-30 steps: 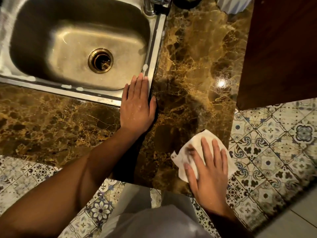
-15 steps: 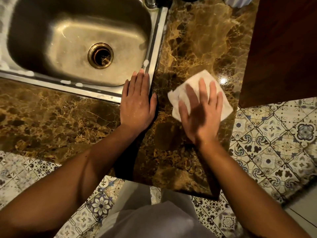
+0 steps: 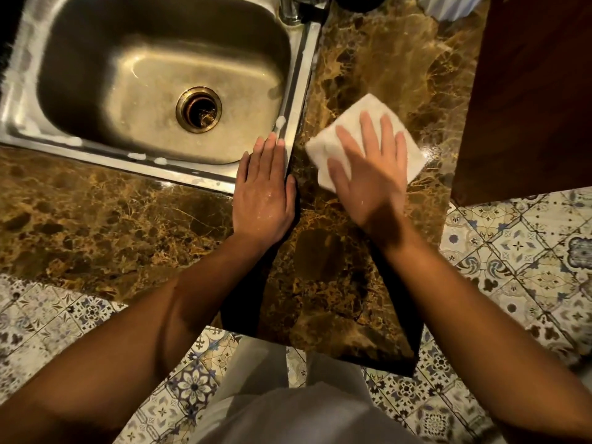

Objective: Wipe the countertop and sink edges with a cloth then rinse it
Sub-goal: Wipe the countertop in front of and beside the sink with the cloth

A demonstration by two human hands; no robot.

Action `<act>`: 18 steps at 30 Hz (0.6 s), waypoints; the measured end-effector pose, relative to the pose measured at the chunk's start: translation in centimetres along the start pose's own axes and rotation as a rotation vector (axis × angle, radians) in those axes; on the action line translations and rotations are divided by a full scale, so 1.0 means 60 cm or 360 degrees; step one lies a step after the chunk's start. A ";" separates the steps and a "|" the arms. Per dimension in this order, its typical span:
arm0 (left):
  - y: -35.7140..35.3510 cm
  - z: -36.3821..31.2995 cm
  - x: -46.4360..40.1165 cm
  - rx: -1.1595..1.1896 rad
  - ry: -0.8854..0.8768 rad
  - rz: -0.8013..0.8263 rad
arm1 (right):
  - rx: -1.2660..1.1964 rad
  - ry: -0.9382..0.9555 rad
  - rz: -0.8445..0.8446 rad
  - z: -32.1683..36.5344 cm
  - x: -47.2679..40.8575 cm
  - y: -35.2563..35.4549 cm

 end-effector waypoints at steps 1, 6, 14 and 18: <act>-0.001 0.001 0.000 0.0004 0.0002 -0.0004 | 0.0049 0.0033 0.0044 0.001 0.031 -0.007; 0.005 -0.003 0.002 0.0025 -0.0012 0.0005 | -0.0428 0.0142 -0.0061 -0.041 0.144 -0.021; 0.009 -0.005 0.002 0.0035 -0.0006 0.0038 | -0.1049 -0.0050 -0.0219 -0.055 0.184 0.048; 0.010 -0.009 0.003 0.0064 0.0039 0.0091 | -0.1487 -0.0333 -0.0148 -0.043 0.205 0.091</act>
Point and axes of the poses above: each hand's wrist, its own x-axis away from the middle knuckle, its own y-axis out of the back of the hand, z = x × y, the point moved 2 cm from there along -x, towards the middle knuckle, and after that the axes turned 10 degrees about z, right-handed, at the moved point
